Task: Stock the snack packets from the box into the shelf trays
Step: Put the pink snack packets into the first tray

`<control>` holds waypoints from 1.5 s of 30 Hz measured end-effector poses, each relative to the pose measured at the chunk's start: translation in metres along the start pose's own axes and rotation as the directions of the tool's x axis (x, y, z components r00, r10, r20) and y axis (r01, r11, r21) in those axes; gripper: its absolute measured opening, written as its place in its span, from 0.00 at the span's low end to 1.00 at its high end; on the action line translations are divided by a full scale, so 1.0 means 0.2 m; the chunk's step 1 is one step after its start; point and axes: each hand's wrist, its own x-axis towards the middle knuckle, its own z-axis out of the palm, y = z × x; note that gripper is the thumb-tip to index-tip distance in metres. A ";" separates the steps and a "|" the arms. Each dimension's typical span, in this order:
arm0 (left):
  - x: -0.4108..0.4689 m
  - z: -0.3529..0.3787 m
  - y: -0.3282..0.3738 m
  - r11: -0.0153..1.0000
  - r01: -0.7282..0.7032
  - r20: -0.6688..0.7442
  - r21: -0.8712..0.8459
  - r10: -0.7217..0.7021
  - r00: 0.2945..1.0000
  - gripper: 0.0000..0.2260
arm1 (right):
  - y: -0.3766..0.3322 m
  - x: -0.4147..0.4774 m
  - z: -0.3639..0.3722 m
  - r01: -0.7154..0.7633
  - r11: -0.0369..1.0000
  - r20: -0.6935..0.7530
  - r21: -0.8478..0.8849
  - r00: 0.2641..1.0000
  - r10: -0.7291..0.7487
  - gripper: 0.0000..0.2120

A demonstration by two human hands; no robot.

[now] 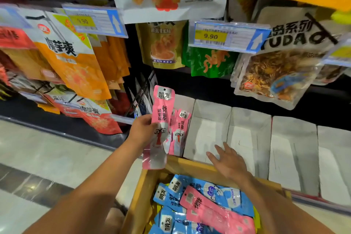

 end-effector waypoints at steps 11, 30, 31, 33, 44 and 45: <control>0.50 0.36 -0.22 0.989 0.088 0.040 0.119 -0.094 0.995 0.17 | 0.01 0.01 0.02 -0.006 1.000 -0.042 -0.011 0.999 0.005 0.38; 0.85 0.57 -0.69 0.767 0.020 0.027 0.642 -0.049 0.998 0.14 | 0.01 0.04 0.02 0.000 0.999 -0.085 -0.048 0.996 -0.004 0.35; 0.87 0.56 -0.71 0.707 0.008 0.037 0.707 -0.047 0.998 0.15 | 0.01 0.03 0.01 0.000 0.999 -0.086 -0.043 0.996 -0.004 0.35; 0.89 0.56 -0.74 0.604 -0.033 0.098 0.797 -0.076 0.992 0.17 | 0.01 0.02 0.01 0.000 0.999 -0.085 -0.033 0.996 -0.002 0.35; 0.75 0.51 -0.76 0.358 -0.362 0.456 0.861 -0.227 0.861 0.26 | 0.01 0.03 0.02 0.003 1.000 -0.087 -0.030 0.996 -0.006 0.33; 0.75 0.51 -0.77 0.374 -0.363 0.459 0.854 -0.210 0.863 0.24 | 0.01 0.03 0.02 0.004 1.000 -0.087 -0.031 0.996 -0.007 0.32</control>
